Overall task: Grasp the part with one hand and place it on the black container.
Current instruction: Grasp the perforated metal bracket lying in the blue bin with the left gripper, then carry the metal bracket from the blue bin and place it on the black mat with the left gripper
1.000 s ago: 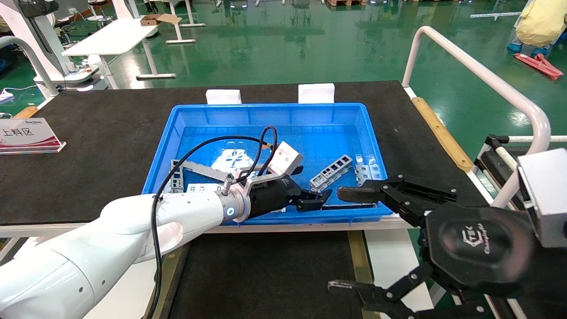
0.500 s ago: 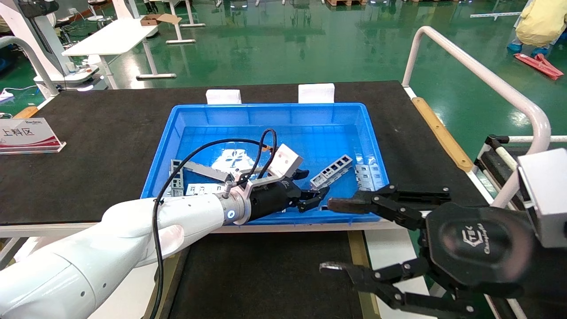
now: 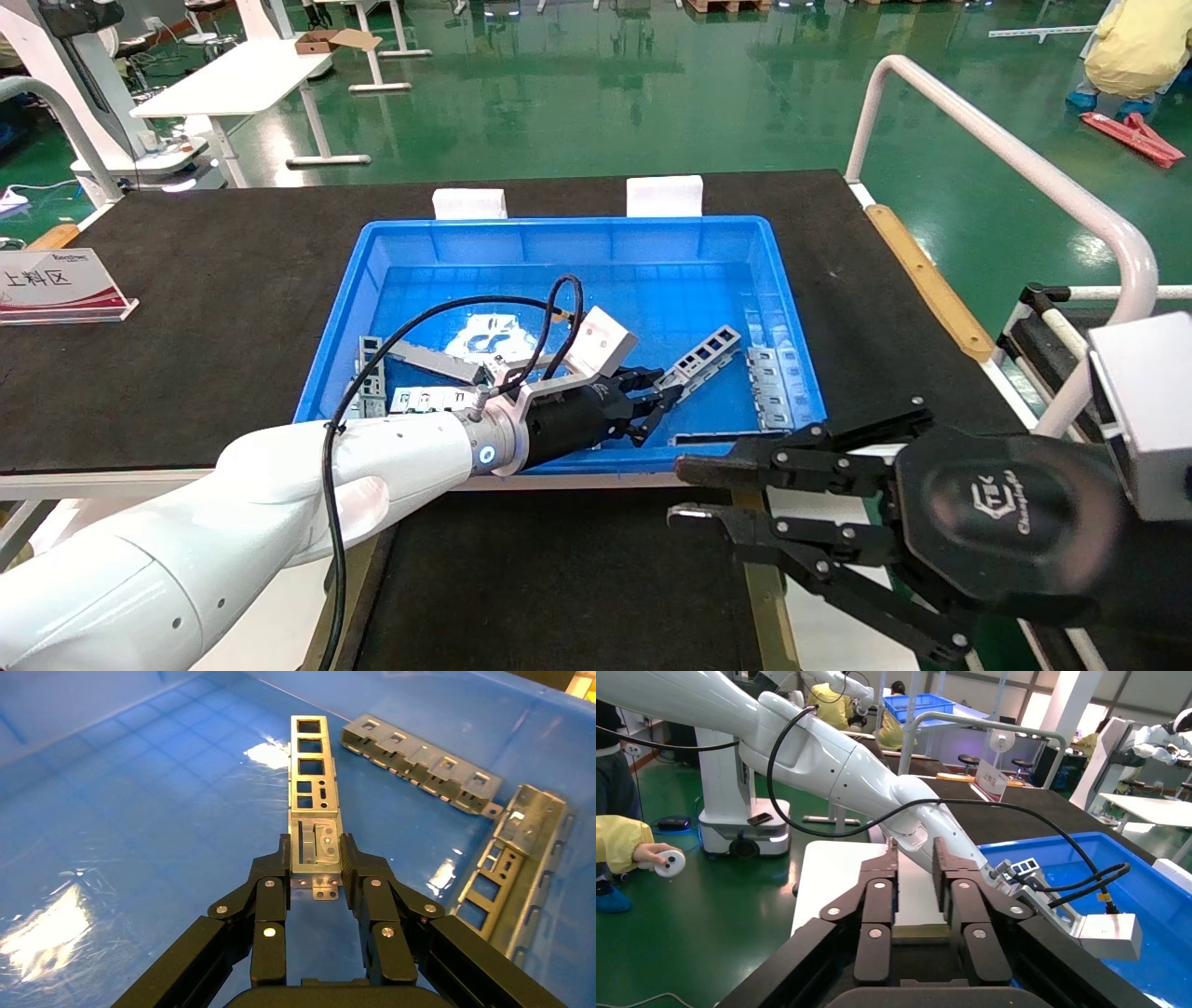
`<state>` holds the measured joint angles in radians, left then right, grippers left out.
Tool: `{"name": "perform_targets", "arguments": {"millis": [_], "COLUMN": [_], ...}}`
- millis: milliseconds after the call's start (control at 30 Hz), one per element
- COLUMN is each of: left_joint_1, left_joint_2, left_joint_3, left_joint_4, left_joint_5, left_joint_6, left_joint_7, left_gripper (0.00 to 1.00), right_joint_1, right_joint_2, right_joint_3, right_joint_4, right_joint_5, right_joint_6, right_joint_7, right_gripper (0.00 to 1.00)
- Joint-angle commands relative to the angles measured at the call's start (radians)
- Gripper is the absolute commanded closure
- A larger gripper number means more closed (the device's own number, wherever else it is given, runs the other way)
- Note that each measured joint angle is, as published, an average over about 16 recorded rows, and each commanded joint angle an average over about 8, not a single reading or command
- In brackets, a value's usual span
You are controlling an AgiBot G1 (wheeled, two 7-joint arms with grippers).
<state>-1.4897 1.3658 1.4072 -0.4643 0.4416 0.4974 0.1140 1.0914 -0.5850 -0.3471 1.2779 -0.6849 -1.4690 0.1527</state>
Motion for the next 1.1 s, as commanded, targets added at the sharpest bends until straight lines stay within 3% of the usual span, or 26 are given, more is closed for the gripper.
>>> {"name": "perform_targets", "arguments": {"millis": [33, 600, 1100], "left_joint_1": [0.0, -0.02, -0.066], "left_joint_2": [0.0, 0.0, -0.003], "left_joint_3": [0.002, -0.013, -0.039], "left_joint_4": [0.0, -0.021, -0.012], "left_joint_5": [-0.005, -0.064, -0.135], "left_joint_6": [-0.001, -0.007, 0.087], "left_joint_7": [0.003, 0.052, 0.103], "left_gripper": [1.0, 1.0, 1.0], "right_joint_1": [0.0, 0.0, 0.0], "right_joint_2": [0.0, 0.0, 0.0], "right_joint_3": [0.0, 0.0, -0.001], "right_joint_4": [0.0, 0.0, 0.0], "right_joint_5": [0.0, 0.0, 0.0], "right_joint_6": [0.0, 0.0, 0.0], "right_joint_7": [0.0, 0.0, 0.0], "right_gripper": [1.0, 1.0, 1.0]}}
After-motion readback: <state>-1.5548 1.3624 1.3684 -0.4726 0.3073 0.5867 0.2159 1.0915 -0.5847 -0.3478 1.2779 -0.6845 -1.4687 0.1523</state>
